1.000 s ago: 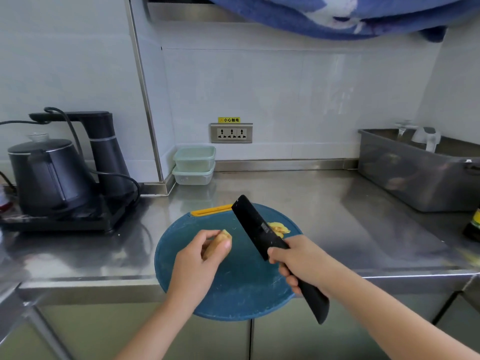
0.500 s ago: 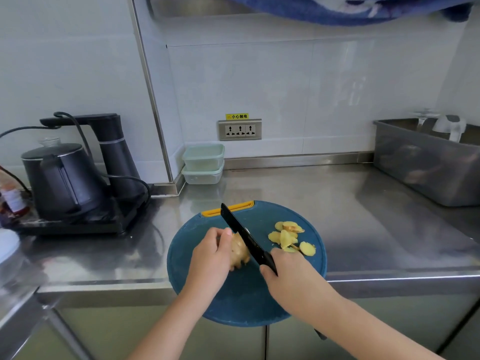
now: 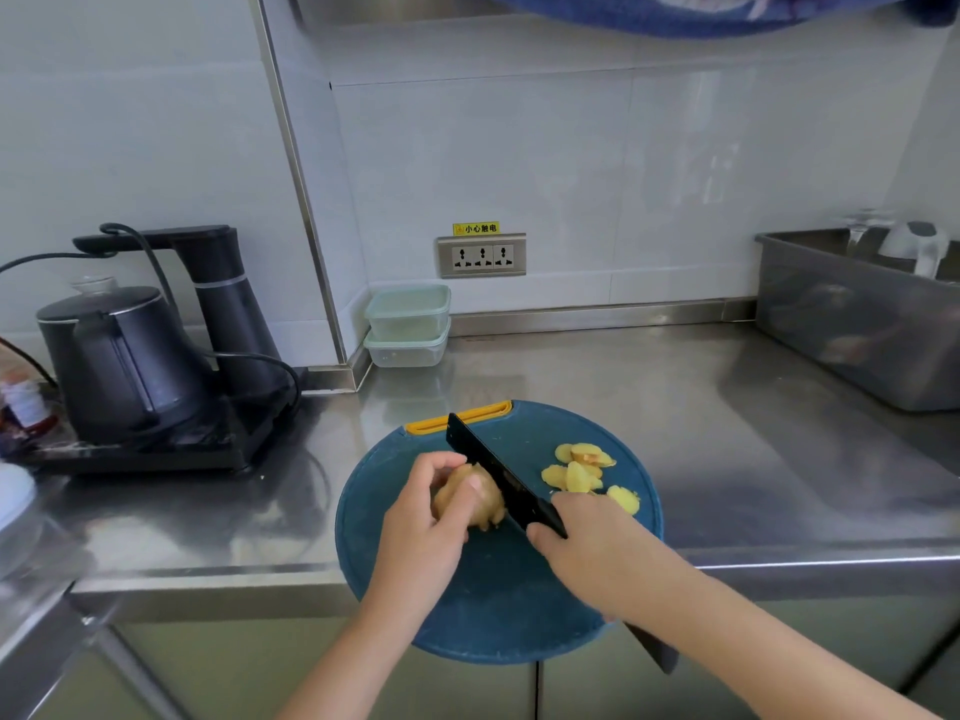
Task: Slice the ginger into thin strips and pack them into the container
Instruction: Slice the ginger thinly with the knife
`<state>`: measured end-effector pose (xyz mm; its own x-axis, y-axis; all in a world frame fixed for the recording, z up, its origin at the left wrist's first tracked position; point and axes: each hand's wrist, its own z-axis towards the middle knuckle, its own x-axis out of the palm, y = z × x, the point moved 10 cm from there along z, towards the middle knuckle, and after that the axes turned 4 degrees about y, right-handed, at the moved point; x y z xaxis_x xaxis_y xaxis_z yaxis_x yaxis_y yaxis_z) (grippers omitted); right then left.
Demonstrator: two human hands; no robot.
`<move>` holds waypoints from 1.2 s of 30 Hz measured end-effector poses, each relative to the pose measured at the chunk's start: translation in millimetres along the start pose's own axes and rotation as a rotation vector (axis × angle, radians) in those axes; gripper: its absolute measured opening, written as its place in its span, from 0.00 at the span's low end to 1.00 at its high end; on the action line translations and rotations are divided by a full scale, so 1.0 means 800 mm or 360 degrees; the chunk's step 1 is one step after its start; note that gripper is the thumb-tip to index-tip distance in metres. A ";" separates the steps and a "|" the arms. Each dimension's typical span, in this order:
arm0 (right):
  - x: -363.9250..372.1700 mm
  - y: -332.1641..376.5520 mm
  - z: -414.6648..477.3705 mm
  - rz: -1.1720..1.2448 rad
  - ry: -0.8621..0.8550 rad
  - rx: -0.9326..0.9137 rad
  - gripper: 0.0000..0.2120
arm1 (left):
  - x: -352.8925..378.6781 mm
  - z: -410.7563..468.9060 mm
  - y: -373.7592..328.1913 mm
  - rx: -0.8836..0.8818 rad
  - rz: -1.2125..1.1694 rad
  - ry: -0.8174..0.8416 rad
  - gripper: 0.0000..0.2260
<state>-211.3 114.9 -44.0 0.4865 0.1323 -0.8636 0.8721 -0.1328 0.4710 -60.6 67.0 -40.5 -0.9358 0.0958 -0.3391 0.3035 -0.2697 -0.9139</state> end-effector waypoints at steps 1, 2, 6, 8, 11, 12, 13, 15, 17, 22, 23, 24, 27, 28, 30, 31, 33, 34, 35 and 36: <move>-0.002 -0.009 0.000 0.0137 0.0065 0.0053 0.13 | 0.001 0.000 -0.001 0.0014 0.0003 0.0017 0.06; -0.007 -0.016 -0.002 0.0240 0.0098 0.0096 0.13 | 0.001 0.001 -0.001 0.0028 0.0019 0.0035 0.07; -0.042 -0.030 -0.009 0.0109 -0.0053 -0.0006 0.17 | 0.005 0.005 0.003 0.0048 0.0087 0.0082 0.07; -0.040 -0.022 -0.012 -0.0094 -0.0057 -0.0196 0.24 | 0.007 0.005 0.004 0.0052 0.0099 0.0103 0.07; -0.026 -0.015 -0.015 -0.0294 0.0084 -0.0300 0.31 | 0.007 0.006 0.005 0.0052 0.0104 0.0110 0.07; -0.024 -0.012 -0.015 -0.0337 0.0128 -0.0303 0.32 | 0.007 0.006 0.005 0.0053 0.0110 0.0111 0.07; -0.020 -0.008 -0.014 -0.0370 0.0191 -0.0306 0.33 | 0.007 0.006 0.006 0.0054 0.0114 0.0113 0.07; -0.011 0.000 -0.013 -0.0404 0.0329 -0.0304 0.35 | 0.008 0.006 0.006 0.0061 0.0124 0.0123 0.07; -0.004 0.005 -0.011 -0.0299 0.0472 -0.0232 0.33 | 0.009 0.006 0.007 0.0062 0.0117 0.0128 0.07; 0.005 0.001 -0.002 0.0588 0.0684 0.0073 0.19 | 0.009 0.004 0.002 0.0111 0.0119 0.0125 0.08; 0.003 0.001 -0.003 0.0678 0.0698 0.0089 0.18 | 0.009 0.003 0.000 0.0117 0.0125 0.0128 0.09; 0.000 0.002 -0.005 0.0777 0.0700 0.0095 0.18 | 0.009 0.002 0.000 0.0121 0.0139 0.0134 0.10; -0.012 0.001 -0.013 0.1112 0.0719 0.0107 0.15 | 0.010 0.002 -0.002 0.0100 0.0199 0.0227 0.10; -0.017 0.001 -0.017 0.1191 0.0713 0.0102 0.11 | 0.012 0.002 -0.001 0.0086 0.0228 0.0279 0.10; -0.027 0.001 -0.022 0.1212 0.0654 0.0079 0.07 | 0.013 0.002 -0.002 0.0136 0.0382 0.0352 0.16; -0.031 -0.002 -0.022 0.1166 0.0606 0.0061 0.08 | 0.014 0.000 -0.004 0.0187 0.0465 0.0362 0.18; -0.039 -0.005 -0.020 0.0902 0.0438 -0.0013 0.10 | 0.012 -0.004 -0.009 0.0243 0.0521 0.0319 0.20; -0.043 -0.004 -0.020 0.0676 0.0318 -0.0068 0.08 | 0.009 -0.006 -0.010 0.0251 0.0513 0.0274 0.19; -0.047 -0.004 -0.022 0.0406 0.0169 -0.0121 0.07 | 0.006 -0.008 -0.010 0.0260 0.0505 0.0227 0.18; -0.051 0.000 -0.025 0.0127 0.0014 -0.0166 0.08 | 0.004 -0.009 -0.010 0.0267 0.0514 0.0190 0.17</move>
<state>-230.4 129.2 -5.2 0.5545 0.1344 -0.8213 0.8311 -0.0401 0.5546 -64.5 76.7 -35.8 -0.7664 0.0887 -0.6362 0.5365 -0.4562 -0.7100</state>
